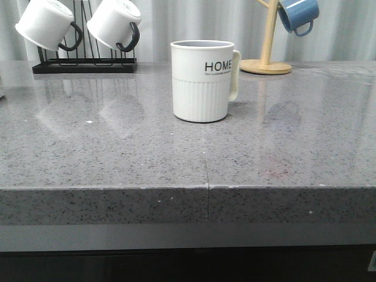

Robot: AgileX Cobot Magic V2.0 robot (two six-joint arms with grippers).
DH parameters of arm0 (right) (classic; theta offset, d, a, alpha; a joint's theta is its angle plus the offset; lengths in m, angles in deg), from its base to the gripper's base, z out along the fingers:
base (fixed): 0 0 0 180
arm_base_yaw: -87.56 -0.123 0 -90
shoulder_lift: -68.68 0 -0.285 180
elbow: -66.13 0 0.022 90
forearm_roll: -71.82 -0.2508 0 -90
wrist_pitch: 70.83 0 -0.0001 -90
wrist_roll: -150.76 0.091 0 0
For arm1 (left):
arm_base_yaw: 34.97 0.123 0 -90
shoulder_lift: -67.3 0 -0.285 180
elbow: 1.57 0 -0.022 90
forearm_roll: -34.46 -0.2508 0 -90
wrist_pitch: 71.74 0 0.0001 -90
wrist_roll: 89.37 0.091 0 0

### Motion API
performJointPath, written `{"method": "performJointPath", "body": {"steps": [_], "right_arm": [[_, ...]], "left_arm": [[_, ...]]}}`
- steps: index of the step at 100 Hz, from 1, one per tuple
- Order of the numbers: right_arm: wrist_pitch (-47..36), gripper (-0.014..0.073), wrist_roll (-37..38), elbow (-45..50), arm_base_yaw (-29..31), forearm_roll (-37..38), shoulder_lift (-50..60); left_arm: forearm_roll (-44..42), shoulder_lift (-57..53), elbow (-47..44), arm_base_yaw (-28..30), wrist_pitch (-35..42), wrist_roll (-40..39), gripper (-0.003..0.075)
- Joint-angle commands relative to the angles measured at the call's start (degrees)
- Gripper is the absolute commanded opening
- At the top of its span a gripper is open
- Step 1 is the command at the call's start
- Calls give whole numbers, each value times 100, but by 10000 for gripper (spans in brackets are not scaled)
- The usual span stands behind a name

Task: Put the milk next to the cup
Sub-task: 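Reach the left gripper to the milk carton and grasp it, then lift the milk carton and carry it beside the mug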

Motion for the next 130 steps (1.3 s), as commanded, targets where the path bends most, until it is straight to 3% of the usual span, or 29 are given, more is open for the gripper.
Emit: {"method": "performJointPath", "body": {"steps": [1,11,16,32,60,98,130], "right_arm": [[-412,48,-4,-151,4,-17,-31],[-412,48,-4,-151,4,-17,-31],[-418,48,-4,-151,4,-17,-31],[-418,48,-4,-151,4,-17,-31],[-418,48,-4,-151,4,-17,-31],[-418,48,-4,-151,4,-17,-31],[-418,48,-4,-151,4,-17,-31]], "left_arm": [[92,567,365,6,447,-19,307],[339,1079,479,6,892,-19,639],[434,1360,524,6,1135,-19,721],[748,2131,864,6,1378,-29,620],[763,3399,1402,6,2403,-29,620],[963,4847,2120,6,3046,-19,620],[972,5440,2446,184,3086,-5,620]]}}
